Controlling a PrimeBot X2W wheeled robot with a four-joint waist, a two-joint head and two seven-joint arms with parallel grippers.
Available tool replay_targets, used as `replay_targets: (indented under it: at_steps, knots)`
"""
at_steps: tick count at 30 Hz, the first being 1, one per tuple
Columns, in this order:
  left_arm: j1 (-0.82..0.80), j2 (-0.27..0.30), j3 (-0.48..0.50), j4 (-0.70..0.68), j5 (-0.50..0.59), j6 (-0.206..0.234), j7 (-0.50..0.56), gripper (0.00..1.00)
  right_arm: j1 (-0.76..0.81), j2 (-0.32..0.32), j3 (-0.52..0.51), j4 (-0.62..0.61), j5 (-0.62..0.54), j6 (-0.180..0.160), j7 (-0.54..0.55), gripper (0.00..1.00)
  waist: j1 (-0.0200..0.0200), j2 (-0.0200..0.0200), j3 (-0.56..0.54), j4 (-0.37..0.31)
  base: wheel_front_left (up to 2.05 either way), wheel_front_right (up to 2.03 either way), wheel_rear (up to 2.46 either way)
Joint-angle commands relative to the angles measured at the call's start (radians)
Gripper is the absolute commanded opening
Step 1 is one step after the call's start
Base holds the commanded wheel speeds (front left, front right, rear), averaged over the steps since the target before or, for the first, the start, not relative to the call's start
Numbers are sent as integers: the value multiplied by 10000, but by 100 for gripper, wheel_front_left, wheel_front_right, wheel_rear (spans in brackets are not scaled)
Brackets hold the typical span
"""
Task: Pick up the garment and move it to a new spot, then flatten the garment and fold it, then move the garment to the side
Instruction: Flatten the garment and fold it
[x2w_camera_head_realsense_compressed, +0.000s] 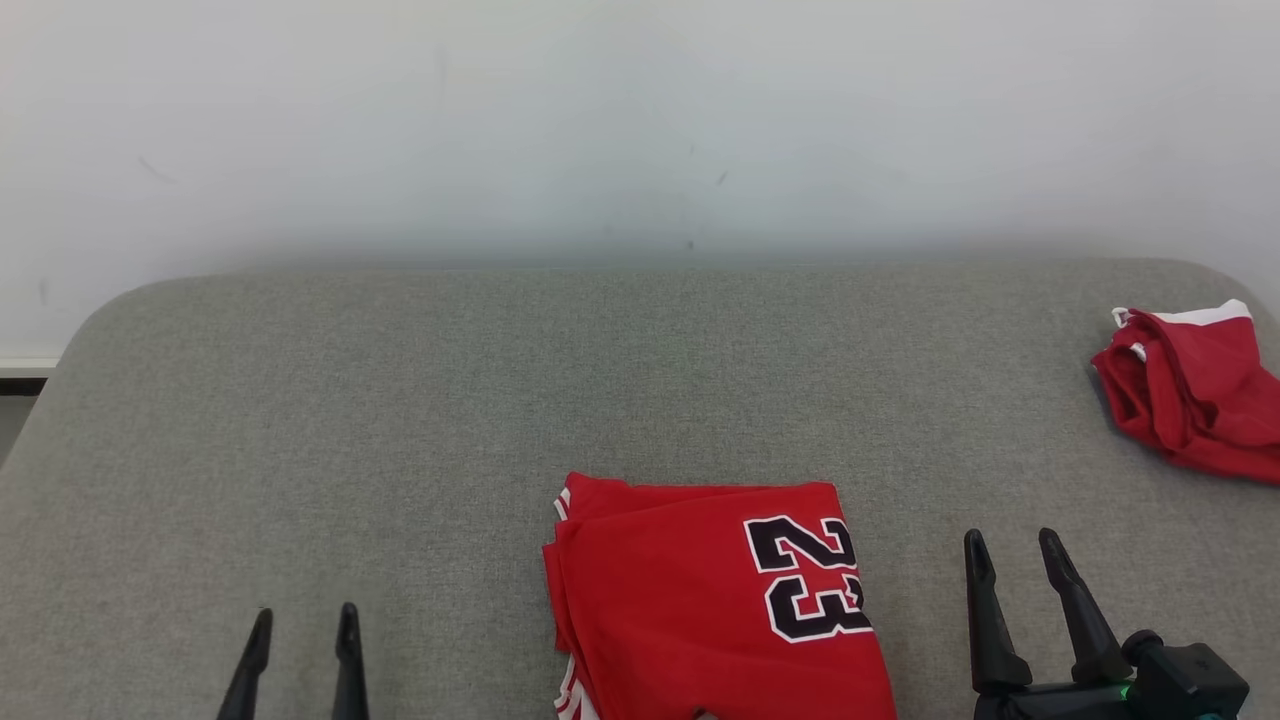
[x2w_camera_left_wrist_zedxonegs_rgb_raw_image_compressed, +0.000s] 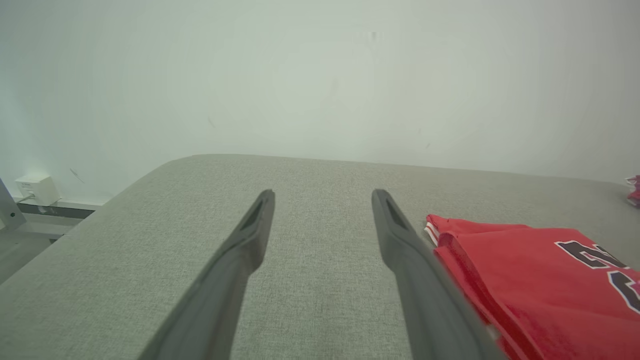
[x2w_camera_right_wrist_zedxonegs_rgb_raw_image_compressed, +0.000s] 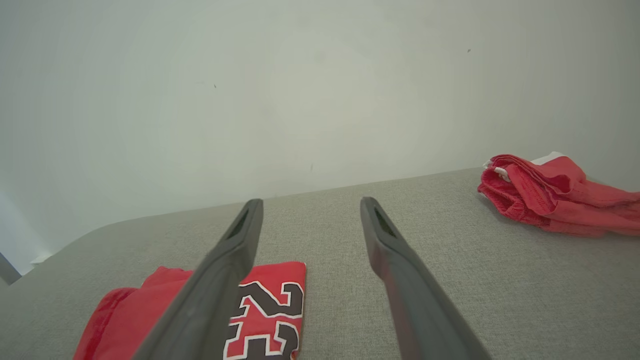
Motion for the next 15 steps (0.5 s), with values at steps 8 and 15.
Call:
replay_targets:
  at_steps: [8,15]
  knots:
    - [-520,258,-812,491,-80,13,-27,100,-69,51,94,126,-108,-29,-38,100,0,0,46,-141,0,0,0]
    - [-1982,864,-1899,1911,-764,13,-27,100,-275,65,173,346,-180,-29,-37,100,0,0,403,-560,0,0,0]
